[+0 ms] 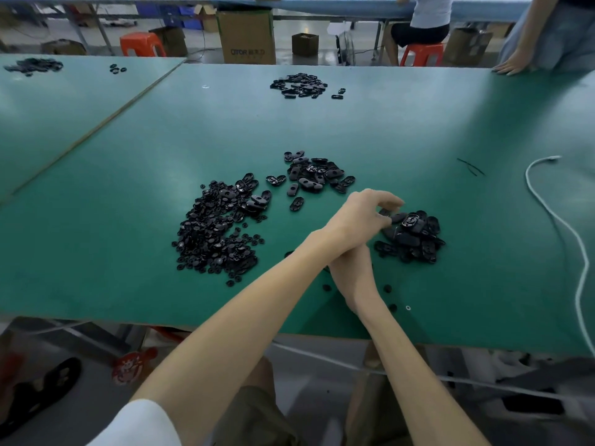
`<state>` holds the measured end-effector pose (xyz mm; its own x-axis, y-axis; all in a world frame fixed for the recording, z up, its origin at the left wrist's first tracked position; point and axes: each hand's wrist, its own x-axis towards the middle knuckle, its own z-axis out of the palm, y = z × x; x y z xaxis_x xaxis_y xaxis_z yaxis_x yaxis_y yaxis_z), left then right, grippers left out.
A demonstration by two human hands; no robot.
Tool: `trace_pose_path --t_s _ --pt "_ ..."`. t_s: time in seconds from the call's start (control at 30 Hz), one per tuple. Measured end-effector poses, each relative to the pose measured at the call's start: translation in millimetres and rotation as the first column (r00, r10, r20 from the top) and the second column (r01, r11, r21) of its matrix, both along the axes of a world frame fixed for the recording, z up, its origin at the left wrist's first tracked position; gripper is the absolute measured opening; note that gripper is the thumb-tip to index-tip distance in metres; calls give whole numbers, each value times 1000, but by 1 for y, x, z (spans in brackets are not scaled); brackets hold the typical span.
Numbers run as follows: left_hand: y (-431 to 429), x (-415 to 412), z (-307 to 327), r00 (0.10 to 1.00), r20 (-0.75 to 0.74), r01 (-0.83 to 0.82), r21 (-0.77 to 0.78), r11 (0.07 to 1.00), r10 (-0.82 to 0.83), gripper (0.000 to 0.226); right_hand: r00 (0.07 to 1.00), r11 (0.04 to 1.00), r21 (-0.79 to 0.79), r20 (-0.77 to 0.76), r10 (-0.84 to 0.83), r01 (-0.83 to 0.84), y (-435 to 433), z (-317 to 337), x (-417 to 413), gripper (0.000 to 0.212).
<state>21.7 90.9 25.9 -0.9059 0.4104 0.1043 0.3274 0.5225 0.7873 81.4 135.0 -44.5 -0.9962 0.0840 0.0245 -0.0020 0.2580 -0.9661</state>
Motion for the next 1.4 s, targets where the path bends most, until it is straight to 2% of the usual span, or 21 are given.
trace_pose_path --t_s 0.13,0.23,0.37,0.47,0.57,0.63,0.7,0.8,0.93,1.07,1.17,1.3,1.4 --pt "-21 -10 -7 981 -43 -193 -46 980 191 30 1000 999 -30 -24 14 -14 0 6 -1 32" --pt "-34 -15 -10 980 -2 -196 -107 975 197 21 998 997 -48 -40 52 -54 0 9 0 21" --pt "-49 -13 -11 964 21 -263 -91 960 266 20 996 996 -52 -53 67 -69 -2 9 2 20" --pt "-72 -12 -10 953 15 -295 -185 938 302 21 996 998 -36 -77 53 -56 -1 9 2 19" --pt "-100 -6 -1 965 -35 -254 -374 892 260 14 996 996 -71 -75 49 -55 -2 8 1 20" --pt "-115 2 4 982 1 -166 -489 857 191 15 997 995 -84 -72 42 -48 -3 8 1 18" --pt "-124 11 5 988 64 -84 -550 831 142 26 997 995 -88 -69 42 -49 -2 7 0 18" --pt "-126 20 0 992 68 -47 -602 797 110 31 996 994 -90 -71 55 -61 -2 5 -1 19" --pt "-124 21 -5 989 82 -54 -564 824 121 22 996 993 -111 -78 39 -47 -1 5 -1 17" --pt "-118 23 -3 993 -27 -116 -469 875 117 11 995 997 -77 -95 14 -21 -2 4 -1 7" --pt "-108 25 -1 987 -121 -143 -334 932 108 5 996 996 -86 -87 15 -22 -2 5 -1 14" --pt "-104 21 6 996 -75 -73 -298 952 53 11 995 974 -222 -79 -56 37 0 4 0 8" --pt "-103 7 17 981 -71 -194 -226 955 182 34 995 961 -271 -58 -78 60 2 3 -1 9"
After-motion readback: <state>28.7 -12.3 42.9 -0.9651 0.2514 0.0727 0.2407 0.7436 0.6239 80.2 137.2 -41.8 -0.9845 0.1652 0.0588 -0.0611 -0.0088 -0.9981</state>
